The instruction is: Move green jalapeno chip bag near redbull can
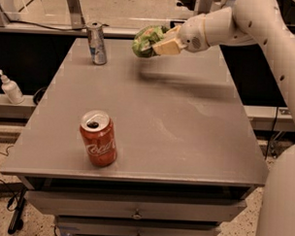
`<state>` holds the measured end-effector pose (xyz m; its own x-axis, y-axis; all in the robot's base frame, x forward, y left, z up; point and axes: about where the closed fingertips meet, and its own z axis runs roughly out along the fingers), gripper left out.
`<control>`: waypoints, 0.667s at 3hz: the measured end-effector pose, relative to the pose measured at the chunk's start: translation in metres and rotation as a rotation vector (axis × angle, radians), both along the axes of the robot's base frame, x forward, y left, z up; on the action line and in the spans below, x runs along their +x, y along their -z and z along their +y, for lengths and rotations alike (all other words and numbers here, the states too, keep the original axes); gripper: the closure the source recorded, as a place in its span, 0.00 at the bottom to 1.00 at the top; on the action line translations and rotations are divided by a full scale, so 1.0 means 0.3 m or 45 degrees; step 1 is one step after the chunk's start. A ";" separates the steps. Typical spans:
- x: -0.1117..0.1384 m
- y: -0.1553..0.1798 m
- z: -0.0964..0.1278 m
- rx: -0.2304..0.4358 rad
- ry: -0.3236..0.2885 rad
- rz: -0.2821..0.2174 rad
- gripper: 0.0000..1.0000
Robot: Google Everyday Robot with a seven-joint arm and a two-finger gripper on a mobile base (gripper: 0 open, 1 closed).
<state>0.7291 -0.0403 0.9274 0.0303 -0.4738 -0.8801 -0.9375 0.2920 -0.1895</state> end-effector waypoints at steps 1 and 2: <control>-0.011 0.024 0.037 0.001 -0.046 0.008 1.00; -0.024 0.042 0.076 0.000 -0.095 0.012 1.00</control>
Offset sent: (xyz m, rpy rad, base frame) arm -0.0117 0.0285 -0.0154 -0.0022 0.0078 0.1082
